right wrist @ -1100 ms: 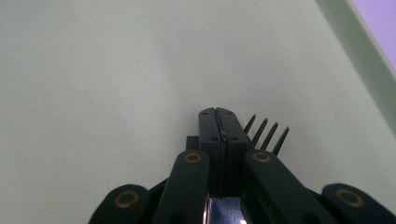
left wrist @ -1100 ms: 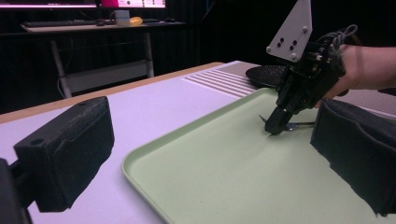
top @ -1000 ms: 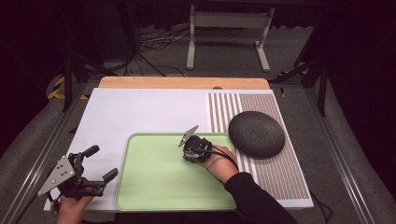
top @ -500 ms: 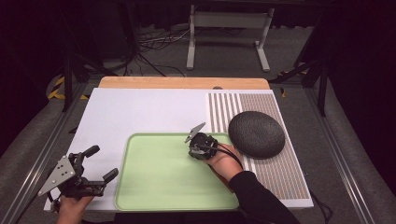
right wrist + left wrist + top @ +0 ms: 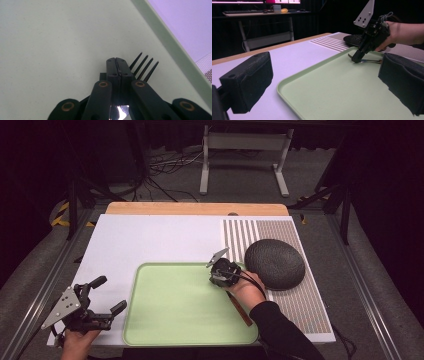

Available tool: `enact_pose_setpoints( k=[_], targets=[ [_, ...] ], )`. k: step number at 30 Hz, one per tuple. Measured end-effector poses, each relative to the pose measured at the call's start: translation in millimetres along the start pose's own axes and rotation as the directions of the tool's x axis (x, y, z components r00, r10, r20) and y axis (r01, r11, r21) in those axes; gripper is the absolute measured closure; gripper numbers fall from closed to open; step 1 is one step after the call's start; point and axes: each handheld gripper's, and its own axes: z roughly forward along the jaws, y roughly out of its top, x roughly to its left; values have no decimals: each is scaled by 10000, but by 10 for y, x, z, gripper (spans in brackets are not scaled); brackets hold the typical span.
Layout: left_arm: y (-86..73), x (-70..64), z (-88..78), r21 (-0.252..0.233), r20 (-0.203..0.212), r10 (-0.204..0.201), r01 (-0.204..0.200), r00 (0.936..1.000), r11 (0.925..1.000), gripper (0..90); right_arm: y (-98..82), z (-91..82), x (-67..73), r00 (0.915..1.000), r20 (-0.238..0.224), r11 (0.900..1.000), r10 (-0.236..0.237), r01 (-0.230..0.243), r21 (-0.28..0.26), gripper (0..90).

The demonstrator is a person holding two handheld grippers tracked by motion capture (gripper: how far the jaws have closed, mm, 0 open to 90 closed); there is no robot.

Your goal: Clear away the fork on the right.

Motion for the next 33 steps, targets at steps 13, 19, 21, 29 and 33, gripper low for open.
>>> enact_pose_setpoints(
  k=[13, 19, 21, 29, 33],
  targets=[
    [-3, 1, 2, 19, -2, -21, 21, 10000, 10000, 1, -139, -78, -163, 9984, 321, 9989, 476, -477, 35, 900],
    [-3, 1, 2, 26, -2, -19, 19, 10000, 10000, 1, -177, -103, -209, 9972, 447, 9981, 597, -603, 110, 900],
    [-3, 1, 3, 26, 0, -12, 12, 10000, 10000, 1, -189, -110, -222, 9968, 495, 9979, 623, -630, 117, 900],
    [-3, -2, 1, 29, 10, -28, 28, 10000, 10000, 1, -244, -138, -278, 9948, 570, 9964, 839, -845, 84, 900],
    [-3, -2, 1, 31, 8, -31, 31, 10000, 10000, 1, -279, -158, -311, 9934, 661, 9954, 940, -949, 110, 900]
  ],
)
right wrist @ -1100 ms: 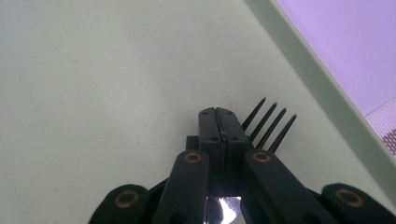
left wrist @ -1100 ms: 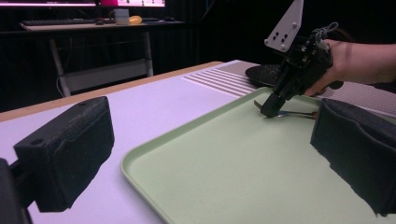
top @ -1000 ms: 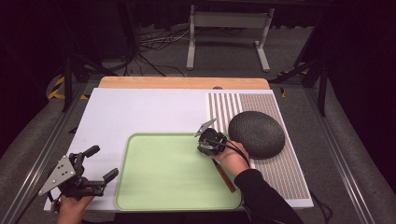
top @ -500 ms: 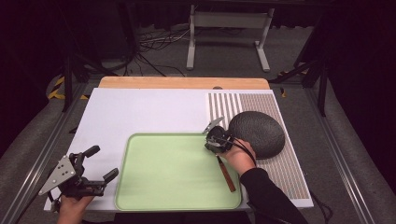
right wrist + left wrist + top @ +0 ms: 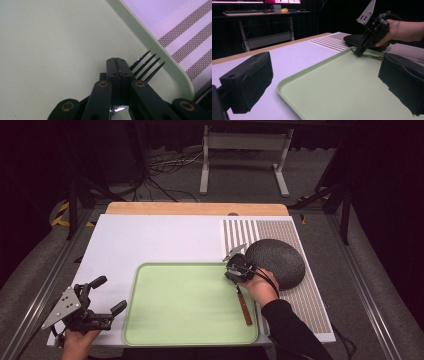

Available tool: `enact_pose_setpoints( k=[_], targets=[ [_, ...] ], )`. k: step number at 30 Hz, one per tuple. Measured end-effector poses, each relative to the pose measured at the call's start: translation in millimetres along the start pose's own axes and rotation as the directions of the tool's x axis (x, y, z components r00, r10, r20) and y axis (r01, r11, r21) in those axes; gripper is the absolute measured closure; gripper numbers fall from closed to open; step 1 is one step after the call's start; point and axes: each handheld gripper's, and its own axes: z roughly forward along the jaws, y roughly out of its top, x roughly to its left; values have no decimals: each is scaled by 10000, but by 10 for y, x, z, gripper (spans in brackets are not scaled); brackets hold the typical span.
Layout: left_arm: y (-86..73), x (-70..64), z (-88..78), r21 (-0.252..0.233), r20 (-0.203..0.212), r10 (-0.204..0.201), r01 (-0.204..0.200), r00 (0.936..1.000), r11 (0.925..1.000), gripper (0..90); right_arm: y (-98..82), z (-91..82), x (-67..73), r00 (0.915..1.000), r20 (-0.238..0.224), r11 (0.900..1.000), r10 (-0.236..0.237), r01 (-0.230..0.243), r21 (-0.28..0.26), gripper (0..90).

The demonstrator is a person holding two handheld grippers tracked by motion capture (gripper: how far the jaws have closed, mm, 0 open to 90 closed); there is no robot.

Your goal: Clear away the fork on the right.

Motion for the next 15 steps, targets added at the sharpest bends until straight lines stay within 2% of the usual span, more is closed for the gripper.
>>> enact_pose_setpoints(
  k=[7, 12, 15],
  targets=[
    [1, -1, 0, 35, 22, 39, -39, 10000, 10000, 1, -56, -32, -59, 9999, 145, 10000, 76, -77, 41, 900],
    [2, -1, -2, 46, 20, 45, -45, 10000, 10000, 1, -107, -50, -80, 9990, 178, 9992, 398, -396, -94, 900],
    [3, -3, -2, 47, 16, 56, -56, 10000, 10000, 1, -129, -62, -100, 9990, 206, 9992, 401, -399, -93, 900]
  ],
)
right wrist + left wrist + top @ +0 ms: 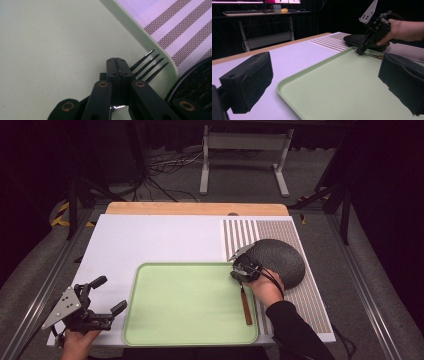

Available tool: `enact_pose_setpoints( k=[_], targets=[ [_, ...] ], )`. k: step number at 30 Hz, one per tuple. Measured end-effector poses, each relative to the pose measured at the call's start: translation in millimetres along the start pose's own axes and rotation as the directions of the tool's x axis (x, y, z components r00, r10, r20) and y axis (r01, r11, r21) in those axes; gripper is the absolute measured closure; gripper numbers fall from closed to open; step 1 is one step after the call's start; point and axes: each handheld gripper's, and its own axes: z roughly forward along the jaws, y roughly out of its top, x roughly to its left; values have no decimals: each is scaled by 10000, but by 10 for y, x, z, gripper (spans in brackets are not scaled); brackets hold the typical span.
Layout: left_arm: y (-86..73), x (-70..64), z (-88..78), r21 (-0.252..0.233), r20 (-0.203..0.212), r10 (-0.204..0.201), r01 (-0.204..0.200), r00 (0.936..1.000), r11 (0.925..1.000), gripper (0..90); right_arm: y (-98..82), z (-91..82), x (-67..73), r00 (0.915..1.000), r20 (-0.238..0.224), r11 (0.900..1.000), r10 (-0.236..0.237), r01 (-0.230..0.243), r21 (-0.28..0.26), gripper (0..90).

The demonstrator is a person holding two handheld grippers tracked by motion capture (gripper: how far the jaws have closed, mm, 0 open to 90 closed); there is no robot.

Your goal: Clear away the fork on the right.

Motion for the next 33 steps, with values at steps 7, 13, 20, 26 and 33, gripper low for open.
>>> enact_pose_setpoints(
  k=[7, 13, 20, 26, 33],
  targets=[
    [-1, 0, 4, 4, 13, -7, 7, 10000, 10000, 1, -29, -15, -21, 9999, 93, 9999, 114, -114, -1, 900],
    [0, 1, 4, 5, 12, 1, -1, 10000, 10000, 1, -36, -21, -26, 9998, 133, 9999, 165, -166, 35, 900],
    [-1, -1, 6, 8, 8, 13, -13, 10000, 10000, 1, -54, -32, -32, 9995, 200, 9997, 241, -242, 45, 900],
    [-1, -1, 9, 5, 14, 4, -4, 10000, 10000, 1, -57, -35, -33, 9996, 213, 9998, 188, -189, 75, 900],
    [-5, 2, 12, -9, 6, -35, 35, 10000, 10000, 1, -24, -99, -17, 9998, 198, 9998, 43, -39, -179, 841]
  ],
)
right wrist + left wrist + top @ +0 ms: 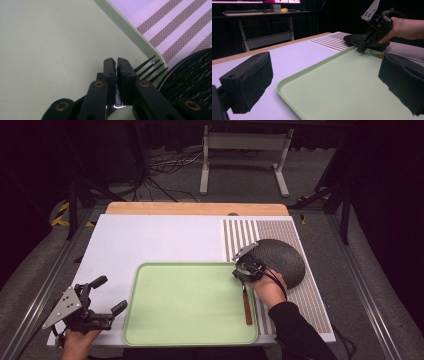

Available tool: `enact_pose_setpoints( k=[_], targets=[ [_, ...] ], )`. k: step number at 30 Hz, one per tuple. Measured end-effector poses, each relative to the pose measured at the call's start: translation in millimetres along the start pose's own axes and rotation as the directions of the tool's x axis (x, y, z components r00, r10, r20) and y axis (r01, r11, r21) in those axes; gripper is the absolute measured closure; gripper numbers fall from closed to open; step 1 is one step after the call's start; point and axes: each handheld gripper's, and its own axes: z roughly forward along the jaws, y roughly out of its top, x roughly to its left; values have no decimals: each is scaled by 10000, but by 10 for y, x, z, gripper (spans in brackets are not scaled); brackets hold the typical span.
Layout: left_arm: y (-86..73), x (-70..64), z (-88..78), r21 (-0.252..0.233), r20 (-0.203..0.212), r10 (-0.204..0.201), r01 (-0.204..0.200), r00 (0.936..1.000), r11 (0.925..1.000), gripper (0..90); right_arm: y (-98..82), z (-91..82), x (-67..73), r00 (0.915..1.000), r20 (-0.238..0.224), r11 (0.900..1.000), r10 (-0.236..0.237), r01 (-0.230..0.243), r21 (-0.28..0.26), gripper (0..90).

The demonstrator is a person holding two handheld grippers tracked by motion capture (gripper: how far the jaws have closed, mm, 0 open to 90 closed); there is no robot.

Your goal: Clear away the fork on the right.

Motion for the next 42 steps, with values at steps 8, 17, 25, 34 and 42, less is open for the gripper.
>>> enact_pose_setpoints(
  k=[8, 17, 25, 34, 42],
  targets=[
    [-3, 0, 2, -17, -5, -21, 21, 10000, 10000, 1, 61, -288, 16, 10000, 92, 9950, -33, 42, -1000, 438],
    [-9, 0, 10, 29, -8, -33, 33, 10000, 10000, 1, -28, -618, 13, 9981, 595, 9678, 176, -20, -2518, 107],
    [-10, -7, 15, 59, -20, -30, 30, 10000, 10000, 1, -172, -852, 41, 9974, 707, 9328, 113, 150, -3600, 38],
    [-10, -9, 18, 85, -29, -23, 23, 10000, 10000, 1, -424, -1087, 26, 9977, 636, 8876, 230, 89, -4605, 13],
    [-12, -13, 24, 120, -57, -6, 7, 10000, 9999, 1, -728, -1162, -14, 9973, 631, 8355, 375, 34, -5494, 1]
  ],
)
